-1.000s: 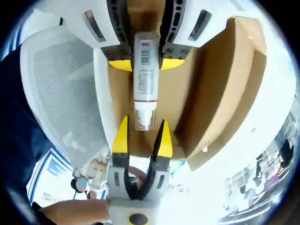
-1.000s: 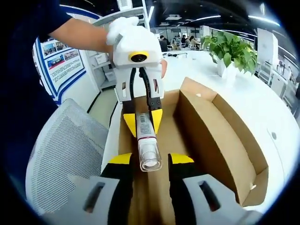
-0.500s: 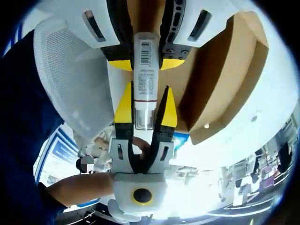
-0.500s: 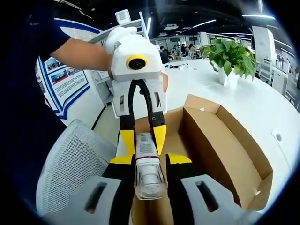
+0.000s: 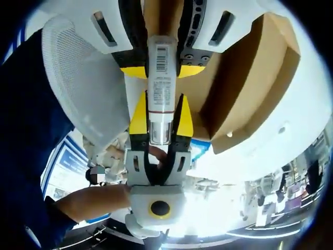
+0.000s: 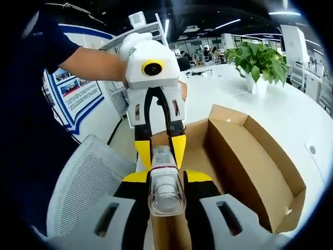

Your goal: Operate the shoe box by opening the lid, removing the specified soft item, and placing it in the target area until the item is outside and the box remains undamaged.

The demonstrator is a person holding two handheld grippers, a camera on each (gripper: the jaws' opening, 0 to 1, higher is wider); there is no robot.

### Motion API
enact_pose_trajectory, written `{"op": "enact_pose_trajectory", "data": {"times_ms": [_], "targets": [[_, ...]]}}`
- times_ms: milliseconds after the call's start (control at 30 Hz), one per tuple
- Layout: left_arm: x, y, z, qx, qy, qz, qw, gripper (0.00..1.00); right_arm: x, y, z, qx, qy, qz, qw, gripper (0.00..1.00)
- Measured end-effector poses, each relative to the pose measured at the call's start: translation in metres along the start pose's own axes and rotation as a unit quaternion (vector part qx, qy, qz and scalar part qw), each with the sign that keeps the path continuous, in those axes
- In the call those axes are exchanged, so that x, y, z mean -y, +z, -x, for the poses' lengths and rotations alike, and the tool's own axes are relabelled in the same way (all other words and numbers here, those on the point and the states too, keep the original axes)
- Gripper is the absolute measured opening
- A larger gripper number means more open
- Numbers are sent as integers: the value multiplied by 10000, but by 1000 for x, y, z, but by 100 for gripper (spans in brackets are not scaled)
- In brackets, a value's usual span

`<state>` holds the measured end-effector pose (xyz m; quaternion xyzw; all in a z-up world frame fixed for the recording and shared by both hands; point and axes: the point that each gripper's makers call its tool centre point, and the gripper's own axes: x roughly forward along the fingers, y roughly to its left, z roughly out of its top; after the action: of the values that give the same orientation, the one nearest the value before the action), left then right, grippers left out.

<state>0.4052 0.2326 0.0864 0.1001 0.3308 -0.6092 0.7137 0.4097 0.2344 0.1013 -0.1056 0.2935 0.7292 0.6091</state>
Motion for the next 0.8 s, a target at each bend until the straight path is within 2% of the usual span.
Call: {"op": "enact_pose_trajectory", "data": {"times_ms": [67, 133, 300, 333, 367, 400, 433, 500, 533, 700, 733, 800], "targets": [[0, 2, -1, 70, 15, 107, 9999, 19, 0, 2, 3, 45, 7, -111, 9999, 22], [3, 3, -1, 92, -36, 385, 9992, 19, -1, 4, 4, 46, 35, -254, 9997, 22], [5, 3, -3, 99, -20, 443, 9990, 21, -3, 3, 5, -39, 22, -336, 9994, 22], [2, -4, -3, -90, 104, 389, 9991, 25, -2, 4, 6, -44, 35, -379, 9993, 22], [-1, -7, -4, -152, 201, 394, 9989, 36, -2, 4, 7, -47, 27, -383, 9993, 22], [-2, -9, -5, -117, 248, 391, 9989, 44, -3, 5, 8, -55, 12, -375, 9993, 21], [-1, -10, -4, -127, 254, 350, 9990, 46, -3, 6, 8, -74, 34, -411, 9991, 21], [2, -11, -2, -143, 194, 373, 9990, 37, -1, 3, 10, -152, -47, -338, 9993, 21], [4, -13, -1, -177, 171, 452, 9987, 36, -3, 3, 11, -191, -21, -356, 9992, 21], [8, -19, 8, -297, 292, 397, 9983, 40, 4, -5, 20, -495, -179, -186, 9984, 22], [8, -21, 14, -332, 381, 392, 9980, 40, 5, -8, 26, -676, -206, -69, 9975, 22], [8, -22, 22, -352, 513, 415, 9972, 41, 7, -8, 34, -784, -255, -6, 9966, 22]]}}
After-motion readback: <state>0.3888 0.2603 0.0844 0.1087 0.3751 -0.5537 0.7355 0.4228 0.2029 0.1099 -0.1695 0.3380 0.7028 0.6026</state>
